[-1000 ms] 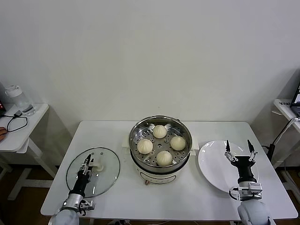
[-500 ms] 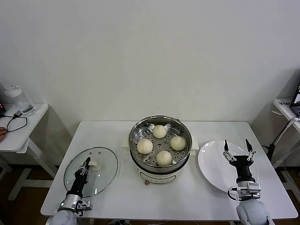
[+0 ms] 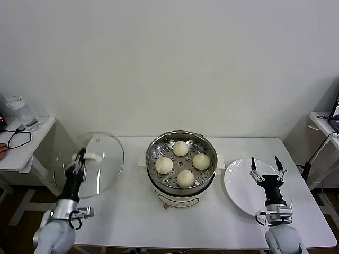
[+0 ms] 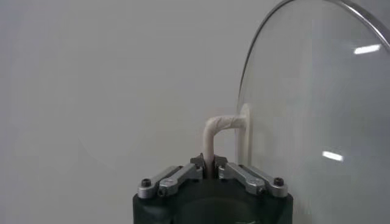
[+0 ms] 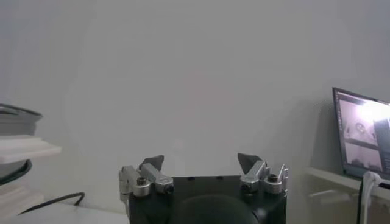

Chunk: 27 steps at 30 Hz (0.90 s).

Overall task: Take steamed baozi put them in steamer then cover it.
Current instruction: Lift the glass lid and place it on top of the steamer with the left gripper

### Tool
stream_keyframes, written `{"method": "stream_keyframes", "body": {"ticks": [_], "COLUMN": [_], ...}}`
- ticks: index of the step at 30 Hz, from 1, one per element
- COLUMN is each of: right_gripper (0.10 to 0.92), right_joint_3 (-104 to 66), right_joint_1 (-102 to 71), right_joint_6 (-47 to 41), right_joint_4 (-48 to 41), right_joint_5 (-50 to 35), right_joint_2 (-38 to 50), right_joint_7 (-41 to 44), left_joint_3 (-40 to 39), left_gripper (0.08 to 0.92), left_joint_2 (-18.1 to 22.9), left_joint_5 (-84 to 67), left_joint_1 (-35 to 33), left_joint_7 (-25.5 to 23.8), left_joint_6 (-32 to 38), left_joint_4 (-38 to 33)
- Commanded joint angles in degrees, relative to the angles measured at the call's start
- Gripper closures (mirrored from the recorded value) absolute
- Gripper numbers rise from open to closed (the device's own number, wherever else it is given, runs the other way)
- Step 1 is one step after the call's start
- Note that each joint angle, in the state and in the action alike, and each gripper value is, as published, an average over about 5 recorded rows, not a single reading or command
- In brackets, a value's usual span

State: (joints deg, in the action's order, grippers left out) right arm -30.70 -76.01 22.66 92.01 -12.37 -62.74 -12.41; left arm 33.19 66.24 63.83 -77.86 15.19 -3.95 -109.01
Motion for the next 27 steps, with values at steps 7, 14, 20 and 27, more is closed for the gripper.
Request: {"method": "stream_keyframes", "body": {"ticks": [7, 14, 20, 27], "right_gripper": [0.203, 0.203, 0.203, 0.203], "right_joint_3": [0.3, 1.1, 1.9, 2.3], "right_joint_1": [0.7, 2.7, 4.8, 6.5], "right_joint_6": [-0.1, -0.6, -2.1, -2.3], "right_joint_4": [-1.0, -3.5, -5.0, -6.7], "right_joint_5": [0.3, 2.2, 3.3, 3.8], "right_joint_2": [-0.8, -1.7, -2.1, -2.9], "right_joint_7": [0.7, 0.2, -0.3, -0.1], "left_joint_3": [-33.0, -43.0, -44.9, -45.3], "left_gripper": [0.813, 0.813, 0.813, 0.813], "left_joint_2": [3.3, 8.2, 11.6, 13.7], "left_joint_5": [1.4, 1.9, 7.0, 6.7], "left_joint_1": [11.0, 19.7, 22.1, 24.3], "left_joint_7": [-11.1, -11.7, -16.5, -18.1], "left_joint_6": [-22.9, -29.1, -33.1, -36.1], "left_joint_4": [-16.4, -6.7, -2.5, 1.0]}}
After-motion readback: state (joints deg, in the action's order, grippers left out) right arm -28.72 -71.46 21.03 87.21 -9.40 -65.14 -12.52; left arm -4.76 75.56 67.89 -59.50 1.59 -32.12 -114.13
